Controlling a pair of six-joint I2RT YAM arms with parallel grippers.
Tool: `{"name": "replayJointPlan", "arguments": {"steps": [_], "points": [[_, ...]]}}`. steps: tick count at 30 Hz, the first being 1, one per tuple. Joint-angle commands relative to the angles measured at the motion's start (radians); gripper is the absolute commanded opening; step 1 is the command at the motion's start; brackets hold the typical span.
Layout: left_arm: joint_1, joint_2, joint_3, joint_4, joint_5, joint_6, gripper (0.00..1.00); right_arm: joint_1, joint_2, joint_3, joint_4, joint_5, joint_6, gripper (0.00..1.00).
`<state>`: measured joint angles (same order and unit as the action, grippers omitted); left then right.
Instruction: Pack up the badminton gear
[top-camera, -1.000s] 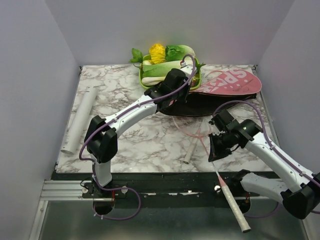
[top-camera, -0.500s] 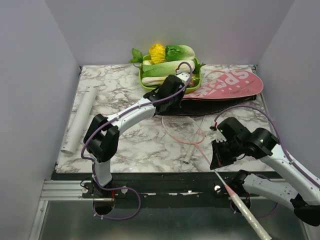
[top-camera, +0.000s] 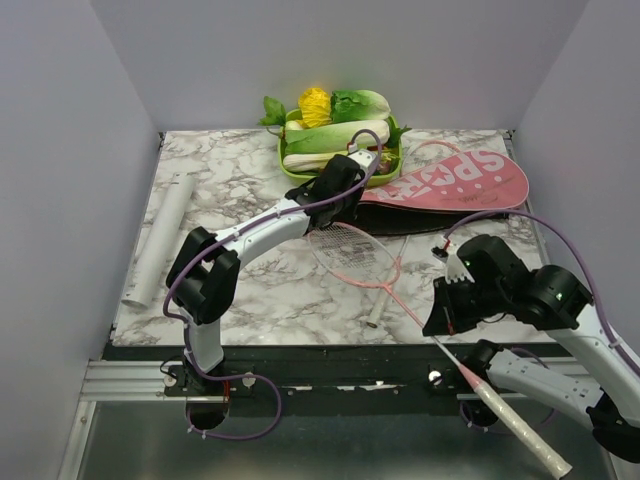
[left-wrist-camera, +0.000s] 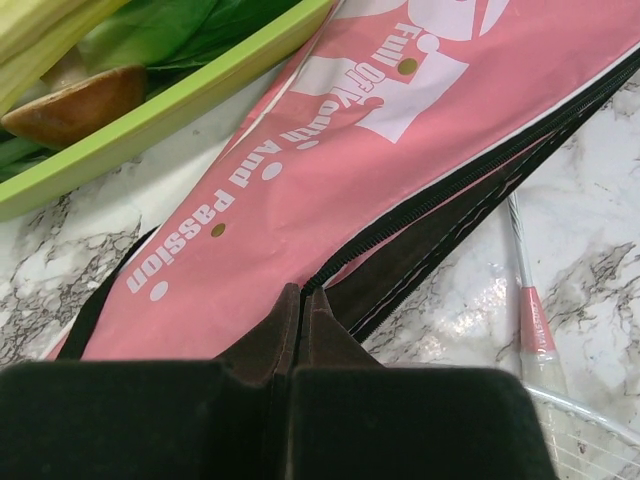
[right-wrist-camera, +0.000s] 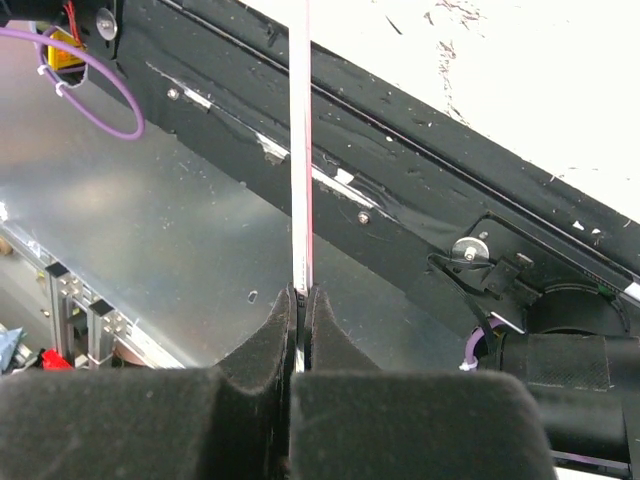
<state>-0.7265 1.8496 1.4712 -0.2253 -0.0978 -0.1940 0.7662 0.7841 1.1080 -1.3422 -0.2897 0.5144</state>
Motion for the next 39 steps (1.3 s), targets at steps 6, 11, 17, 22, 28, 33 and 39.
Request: {"name": "replayJointPlan", "arguments": {"steps": [6, 11, 17, 22, 28, 33, 39], "points": [[0.015, -0.018, 0.015, -0.009, -0.034, 0.016, 0.00, 0.007, -0.003, 0.107, -0.184, -0.046, -0.004, 0.01], [0.016, -0.062, -0.018, -0.006, -0.026, 0.013, 0.00, 0.007, 0.029, 0.096, -0.183, 0.012, 0.003, 0.01], [0.016, -0.119, -0.057, -0.014, -0.014, 0.011, 0.00, 0.007, 0.023, 0.076, -0.183, 0.067, 0.027, 0.01], [0.016, -0.174, -0.109, -0.009, 0.000, -0.012, 0.00, 0.007, 0.012, 0.052, -0.183, 0.124, 0.064, 0.01], [0.016, -0.242, -0.152, -0.011, 0.027, -0.021, 0.00, 0.007, 0.026, 0.001, -0.183, 0.150, 0.072, 0.01], [0.016, -0.263, -0.150, -0.032, 0.029, 0.001, 0.00, 0.007, 0.020, -0.031, -0.173, 0.155, 0.073, 0.01], [0.016, -0.263, -0.153, -0.032, 0.007, 0.019, 0.00, 0.007, 0.007, -0.043, -0.172, 0.130, 0.062, 0.01]]}}
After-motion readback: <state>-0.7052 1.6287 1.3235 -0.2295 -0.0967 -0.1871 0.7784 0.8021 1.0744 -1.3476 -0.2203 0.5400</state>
